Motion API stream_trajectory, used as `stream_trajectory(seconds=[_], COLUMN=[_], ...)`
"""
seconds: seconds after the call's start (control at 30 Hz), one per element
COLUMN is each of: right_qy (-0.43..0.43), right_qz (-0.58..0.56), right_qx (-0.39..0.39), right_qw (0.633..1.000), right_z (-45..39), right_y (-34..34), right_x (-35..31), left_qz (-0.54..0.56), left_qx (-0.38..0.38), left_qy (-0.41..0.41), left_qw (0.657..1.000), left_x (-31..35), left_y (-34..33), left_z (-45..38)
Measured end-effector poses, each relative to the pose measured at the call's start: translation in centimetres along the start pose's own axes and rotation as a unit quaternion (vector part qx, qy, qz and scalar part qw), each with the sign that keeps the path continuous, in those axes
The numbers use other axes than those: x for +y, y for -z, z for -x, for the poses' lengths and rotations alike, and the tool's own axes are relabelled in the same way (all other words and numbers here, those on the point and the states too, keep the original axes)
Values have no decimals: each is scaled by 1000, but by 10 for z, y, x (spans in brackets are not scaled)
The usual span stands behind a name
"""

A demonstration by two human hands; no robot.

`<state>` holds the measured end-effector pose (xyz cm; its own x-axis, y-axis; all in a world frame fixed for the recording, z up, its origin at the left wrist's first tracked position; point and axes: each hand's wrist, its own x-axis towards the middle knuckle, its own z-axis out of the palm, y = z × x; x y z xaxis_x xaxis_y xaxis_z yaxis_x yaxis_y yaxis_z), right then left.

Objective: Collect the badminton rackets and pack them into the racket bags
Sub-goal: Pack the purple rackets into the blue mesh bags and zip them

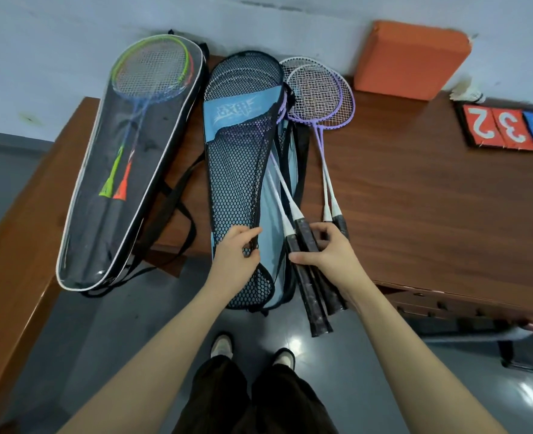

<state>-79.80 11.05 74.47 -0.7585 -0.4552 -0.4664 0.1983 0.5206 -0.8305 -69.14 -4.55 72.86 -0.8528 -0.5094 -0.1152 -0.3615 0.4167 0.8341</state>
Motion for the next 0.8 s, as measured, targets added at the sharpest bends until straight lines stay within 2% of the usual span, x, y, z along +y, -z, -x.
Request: stream_trajectory(seconds=[0.2, 0.5, 0.8], right_qy=[20, 10, -36], right_qz=[-43, -40, -59], right_qx=[16, 39, -22], right_qw=[999, 998, 997], right_z=[-14, -47, -38], right_y=[-30, -64, -74], right_x=[-26, -37, 4], left_qz=[30, 80, 8], left_qx=[-17, 11, -33], left_qy=[-26, 4, 27], left_qw=[999, 997, 999], left_x=[8, 5, -30], left_y=[12, 41, 30], left_z=[3, -1, 6])
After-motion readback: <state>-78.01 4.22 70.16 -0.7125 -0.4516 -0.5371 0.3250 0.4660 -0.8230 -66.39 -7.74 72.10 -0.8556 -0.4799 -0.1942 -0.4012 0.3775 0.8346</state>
